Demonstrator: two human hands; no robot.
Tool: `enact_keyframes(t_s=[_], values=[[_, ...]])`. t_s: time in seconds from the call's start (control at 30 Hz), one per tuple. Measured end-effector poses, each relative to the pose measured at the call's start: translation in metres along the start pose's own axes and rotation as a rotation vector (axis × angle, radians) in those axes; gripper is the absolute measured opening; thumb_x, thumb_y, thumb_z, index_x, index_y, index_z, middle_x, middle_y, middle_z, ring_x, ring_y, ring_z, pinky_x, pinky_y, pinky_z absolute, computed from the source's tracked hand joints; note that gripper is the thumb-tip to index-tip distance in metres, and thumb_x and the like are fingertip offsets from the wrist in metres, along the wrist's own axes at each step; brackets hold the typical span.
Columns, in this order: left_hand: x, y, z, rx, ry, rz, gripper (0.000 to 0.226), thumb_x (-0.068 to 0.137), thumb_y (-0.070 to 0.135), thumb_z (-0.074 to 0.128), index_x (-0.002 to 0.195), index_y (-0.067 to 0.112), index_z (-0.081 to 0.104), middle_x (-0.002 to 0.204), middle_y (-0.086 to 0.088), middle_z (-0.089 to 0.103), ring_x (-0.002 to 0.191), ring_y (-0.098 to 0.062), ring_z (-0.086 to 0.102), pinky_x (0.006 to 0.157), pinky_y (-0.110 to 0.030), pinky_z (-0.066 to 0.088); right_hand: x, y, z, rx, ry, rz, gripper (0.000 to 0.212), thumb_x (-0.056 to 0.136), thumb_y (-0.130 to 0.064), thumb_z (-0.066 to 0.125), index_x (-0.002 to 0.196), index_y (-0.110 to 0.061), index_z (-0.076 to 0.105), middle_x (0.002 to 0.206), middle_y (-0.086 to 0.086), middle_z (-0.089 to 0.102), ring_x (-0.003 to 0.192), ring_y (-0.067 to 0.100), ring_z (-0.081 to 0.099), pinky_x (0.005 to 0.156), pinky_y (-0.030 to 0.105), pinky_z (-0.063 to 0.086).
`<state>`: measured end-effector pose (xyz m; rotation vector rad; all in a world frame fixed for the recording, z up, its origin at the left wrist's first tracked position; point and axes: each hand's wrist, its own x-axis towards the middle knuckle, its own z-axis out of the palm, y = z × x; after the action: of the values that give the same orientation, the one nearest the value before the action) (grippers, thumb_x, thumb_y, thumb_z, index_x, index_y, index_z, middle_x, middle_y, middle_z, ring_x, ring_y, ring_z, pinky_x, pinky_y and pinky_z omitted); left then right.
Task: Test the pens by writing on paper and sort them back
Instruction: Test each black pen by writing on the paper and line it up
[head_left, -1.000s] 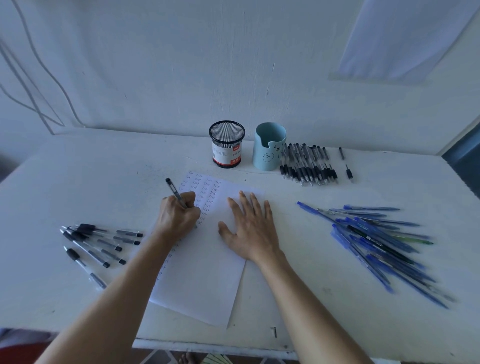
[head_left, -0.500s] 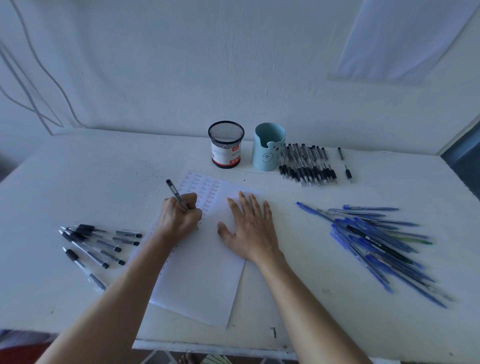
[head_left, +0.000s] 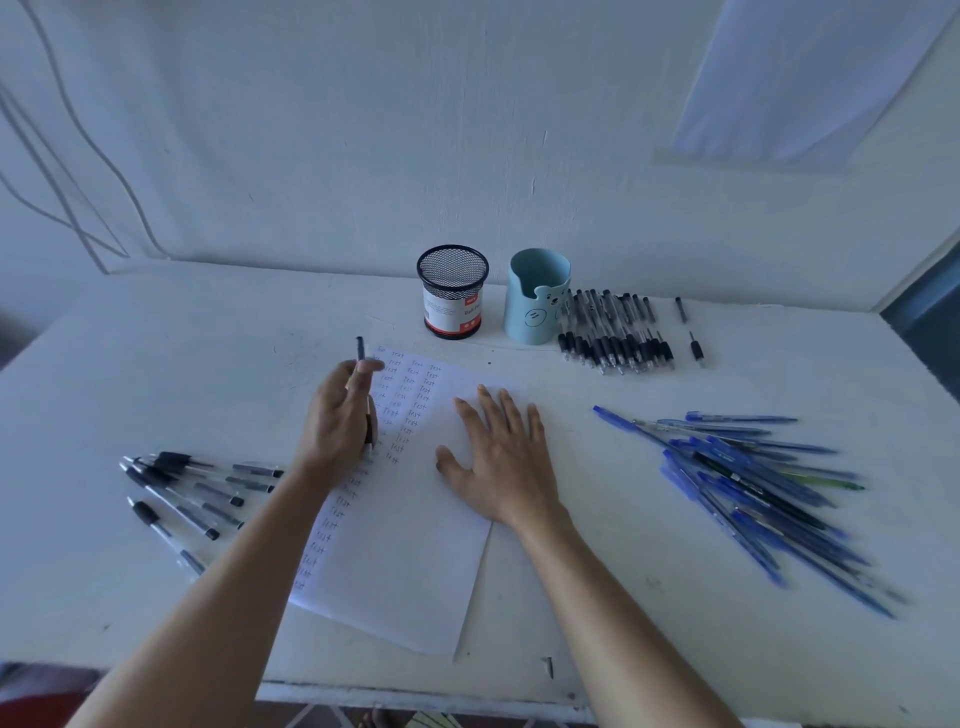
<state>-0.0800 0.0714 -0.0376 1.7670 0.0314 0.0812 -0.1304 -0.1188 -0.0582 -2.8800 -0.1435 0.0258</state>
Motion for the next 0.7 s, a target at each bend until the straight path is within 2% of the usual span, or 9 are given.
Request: enact_keyframes(t_s=[0.1, 0.2, 0.3, 0.47, 0.53, 0.6, 0.7], values=[[-0.002, 0.002, 0.0, 0.04, -0.038, 0.031, 0.034, 0.108, 0.039, 0.037, 0.109, 0.017, 0.063, 0.045, -0.011, 0.048, 0.031, -0.02, 0.036, 0.037, -0.021, 0.03, 0.0, 0.001, -0.001, 0.019, 0.012, -0.002, 0.078, 0.086, -0.067, 0.02, 0.155, -0.03, 0.023, 0.166, 0.001, 0.011, 0.153, 0.022, 0.001, 0.122, 0.048, -0.004], [-0.004, 0.003, 0.0, 0.017, -0.04, 0.006, 0.026, 0.104, 0.039, 0.049, 0.105, 0.017, 0.063, 0.047, -0.01, 0.051, 0.038, -0.022, 0.04, 0.039, -0.023, 0.033, 0.001, 0.003, -0.003, 0.061, 0.016, 0.002, 0.069, 0.093, -0.06, 0.042, 0.153, -0.029, 0.028, 0.166, -0.001, 0.014, 0.153, 0.019, 0.004, 0.122, 0.046, -0.004], [-0.006, 0.004, 0.0, 0.011, -0.06, -0.013, 0.025, 0.1, 0.039, 0.058, 0.102, 0.014, 0.057, 0.051, -0.006, 0.053, 0.042, -0.022, 0.043, 0.041, -0.024, 0.035, 0.002, 0.005, -0.006, 0.115, 0.013, 0.01, 0.069, 0.092, -0.058, 0.049, 0.152, -0.03, 0.031, 0.166, -0.005, 0.015, 0.153, 0.015, 0.005, 0.121, 0.041, -0.004], [-0.007, 0.008, 0.0, 0.073, -0.068, 0.0, 0.026, 0.1, 0.037, 0.057, 0.095, 0.011, 0.055, 0.051, -0.004, 0.053, 0.037, -0.021, 0.043, 0.039, -0.021, 0.034, 0.007, 0.013, -0.011, 0.201, -0.024, 0.019, 0.067, 0.09, -0.056, 0.057, 0.149, -0.032, 0.036, 0.164, -0.01, 0.019, 0.152, 0.011, 0.009, 0.12, 0.035, 0.002], [-0.007, 0.009, 0.0, 0.117, -0.07, 0.014, 0.029, 0.1, 0.039, 0.058, 0.089, 0.012, 0.055, 0.051, -0.007, 0.054, 0.036, -0.021, 0.043, 0.039, -0.02, 0.031, 0.008, 0.019, -0.013, 0.199, -0.017, -0.007, 0.058, 0.095, -0.052, 0.052, 0.148, -0.032, 0.039, 0.163, -0.011, 0.022, 0.151, 0.011, 0.012, 0.117, 0.033, 0.009], [-0.007, 0.009, 0.0, 0.168, -0.086, 0.004, 0.035, 0.099, 0.041, 0.059, 0.084, 0.009, 0.053, 0.05, -0.01, 0.055, 0.035, -0.021, 0.043, 0.039, -0.02, 0.029, 0.007, 0.025, -0.013, 0.182, 0.019, -0.022, 0.052, 0.099, -0.048, 0.039, 0.146, -0.027, 0.042, 0.162, -0.007, 0.028, 0.151, 0.016, 0.016, 0.115, 0.035, 0.016], [-0.005, 0.011, 0.006, 0.339, -0.122, -0.04, 0.043, 0.097, 0.041, 0.06, 0.078, 0.003, 0.055, 0.049, -0.003, 0.056, 0.039, -0.018, 0.044, 0.041, -0.022, 0.034, 0.003, 0.028, -0.011, 0.088, 0.111, 0.031, 0.073, 0.087, -0.051, 0.011, 0.144, -0.02, 0.044, 0.159, 0.001, 0.033, 0.15, 0.025, 0.021, 0.111, 0.042, 0.022]])
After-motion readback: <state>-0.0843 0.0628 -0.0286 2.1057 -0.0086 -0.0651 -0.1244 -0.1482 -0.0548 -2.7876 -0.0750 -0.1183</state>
